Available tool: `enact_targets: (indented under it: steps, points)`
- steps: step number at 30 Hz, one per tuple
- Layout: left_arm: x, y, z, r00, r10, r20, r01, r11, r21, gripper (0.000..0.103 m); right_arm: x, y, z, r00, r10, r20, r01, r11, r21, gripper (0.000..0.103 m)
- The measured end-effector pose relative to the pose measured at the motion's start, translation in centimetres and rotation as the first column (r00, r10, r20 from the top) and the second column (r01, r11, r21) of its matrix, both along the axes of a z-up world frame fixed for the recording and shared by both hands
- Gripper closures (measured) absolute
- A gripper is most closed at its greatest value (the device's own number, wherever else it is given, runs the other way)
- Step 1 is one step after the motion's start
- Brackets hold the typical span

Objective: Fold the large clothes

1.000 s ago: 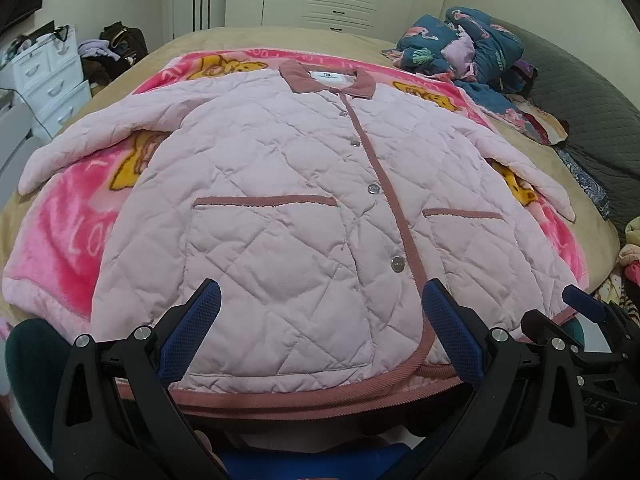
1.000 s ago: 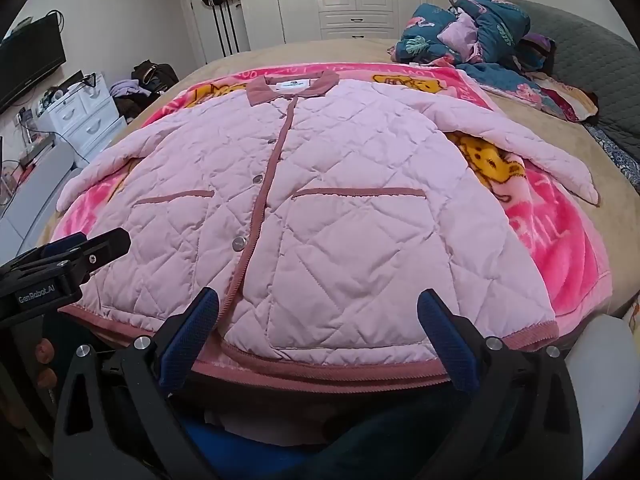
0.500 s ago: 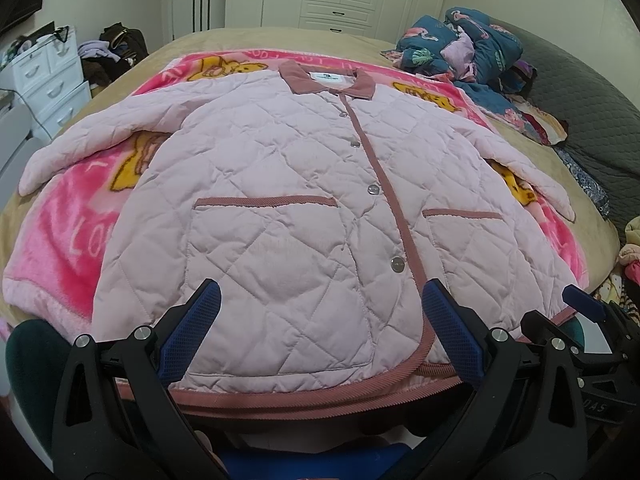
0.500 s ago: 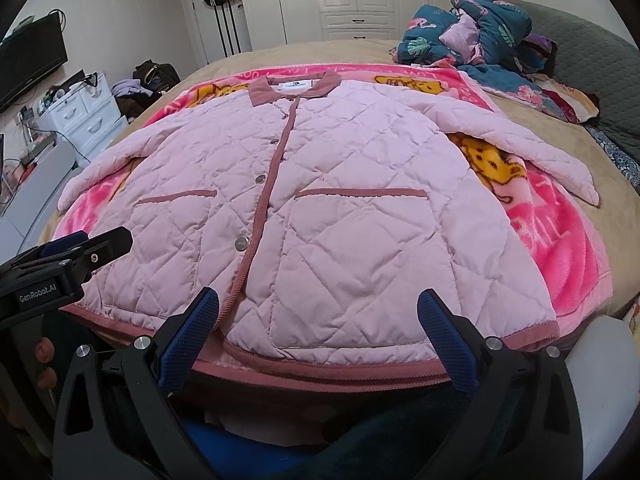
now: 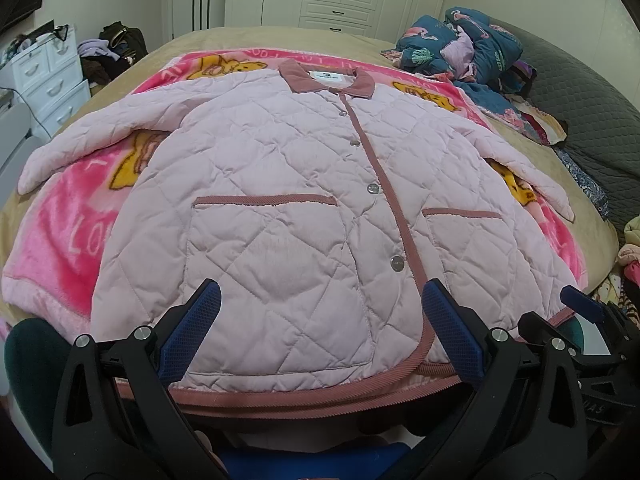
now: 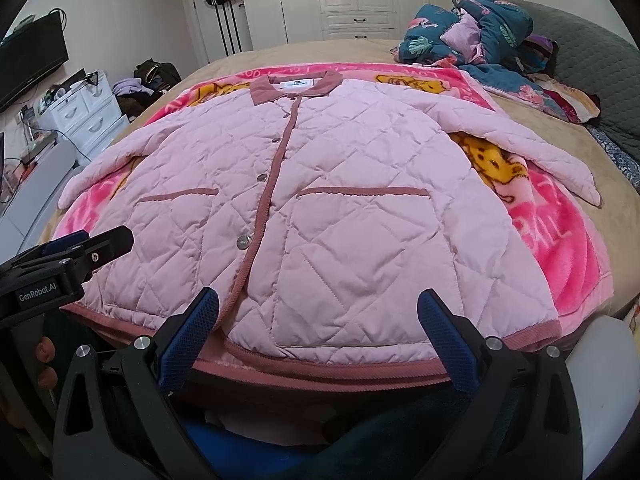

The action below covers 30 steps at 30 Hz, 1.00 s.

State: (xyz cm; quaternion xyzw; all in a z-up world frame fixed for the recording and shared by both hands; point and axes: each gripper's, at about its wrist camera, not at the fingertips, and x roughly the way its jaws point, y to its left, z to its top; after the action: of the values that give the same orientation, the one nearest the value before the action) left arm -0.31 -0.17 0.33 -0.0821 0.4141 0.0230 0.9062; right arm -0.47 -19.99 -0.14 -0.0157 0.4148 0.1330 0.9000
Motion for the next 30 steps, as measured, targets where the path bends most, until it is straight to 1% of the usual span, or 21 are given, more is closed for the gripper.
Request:
enact_targets:
  steps: [17, 25, 30]
  points:
    - [0.3, 0.5, -0.3, 1.0, 0.004, -0.008, -0.004, 1.0, -0.003, 0.008, 0.1, 0.1, 0.0, 1.0, -0.005, 0.001, 0.005, 1.0, 0.006, 0.004]
    - [1.6, 0.9, -0.3, 1.0, -0.011, -0.015, 0.011, 1.0, -0.013, 0.008, 1.8, -0.3, 0.3, 1.0, -0.019, 0.001, 0.019, 1.0, 0.013, 0.004]
    - [2.8, 1.2, 0.0, 1.0, -0.004, -0.011, 0.004, 1.0, -0.003, 0.008, 3.2, -0.3, 0.9, 1.0, -0.015, 0.01, 0.015, 1.0, 0.016, 0.004]
